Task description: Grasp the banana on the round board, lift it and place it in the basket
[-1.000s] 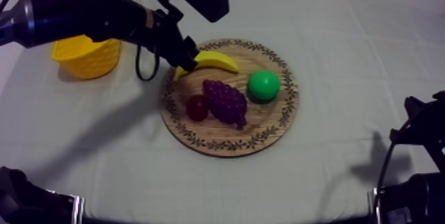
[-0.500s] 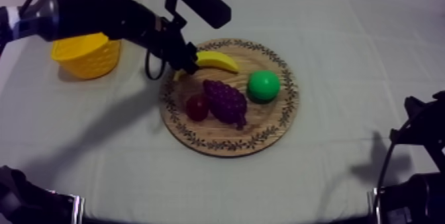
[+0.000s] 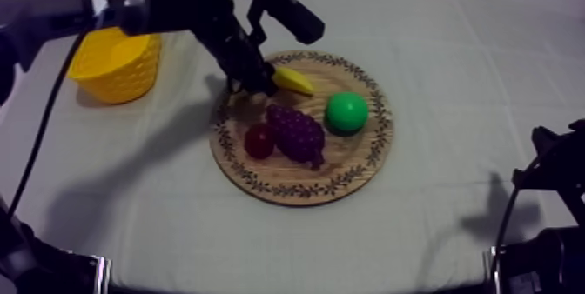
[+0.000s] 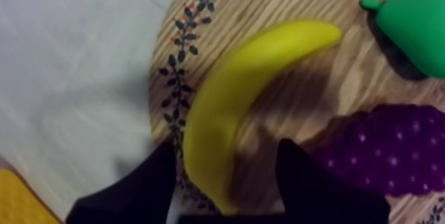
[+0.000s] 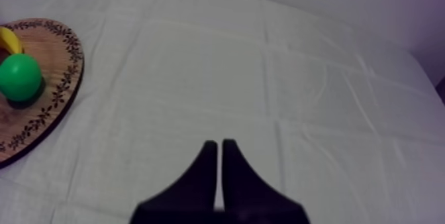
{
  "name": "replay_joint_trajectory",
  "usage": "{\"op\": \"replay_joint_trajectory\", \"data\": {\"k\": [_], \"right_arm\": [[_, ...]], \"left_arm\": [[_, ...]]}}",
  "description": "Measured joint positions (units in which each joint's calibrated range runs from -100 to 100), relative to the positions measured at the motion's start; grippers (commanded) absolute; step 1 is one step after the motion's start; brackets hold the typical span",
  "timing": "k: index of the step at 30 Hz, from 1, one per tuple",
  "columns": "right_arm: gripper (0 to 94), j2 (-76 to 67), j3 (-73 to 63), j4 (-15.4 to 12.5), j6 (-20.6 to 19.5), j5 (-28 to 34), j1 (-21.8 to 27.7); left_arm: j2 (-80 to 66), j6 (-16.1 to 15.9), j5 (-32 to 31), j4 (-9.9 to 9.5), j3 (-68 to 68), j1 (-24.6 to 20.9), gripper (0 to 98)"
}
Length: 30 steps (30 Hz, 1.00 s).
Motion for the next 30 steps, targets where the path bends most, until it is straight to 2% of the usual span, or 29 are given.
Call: {"op": "replay_joint_trajectory", "data": {"k": [5, 10, 14, 18, 21, 25, 30], "right_arm": [[0.3, 0.0, 0.0, 0.0, 0.0, 0.0, 0.0], [0.3, 0.0, 0.0, 0.0, 0.0, 0.0, 0.0], [0.3, 0.0, 0.0, 0.0, 0.0, 0.0, 0.0], [0.3, 0.0, 0.0, 0.0, 0.0, 0.0, 0.0], [0.3, 0.0, 0.0, 0.0, 0.0, 0.0, 0.0], [0.3, 0.0, 0.0, 0.0, 0.0, 0.0, 0.0], [0.3, 0.0, 0.0, 0.0, 0.15, 0.0, 0.0]], "left_arm": [[4.12, -0.26, 2.7, 0.31, -4.61, 0.22, 57.4], [7.72, -0.17, 4.88, -0.19, -8.08, 0.47, 55.6], [9.36, 0.33, 6.07, -0.56, -9.8, 0.59, 44.8], [10.32, 2.06, 6.8, -1.83, -10.9, 1.0, 30.9], [10.51, 3.31, 6.8, -2.73, -10.99, 1.24, 24.1], [10.65, 5.14, 6.88, -3.86, -10.72, 1.32, 18.6], [10.46, 6.49, 8.52, -4.68, -11.1, 1.29, 16.4]]}}
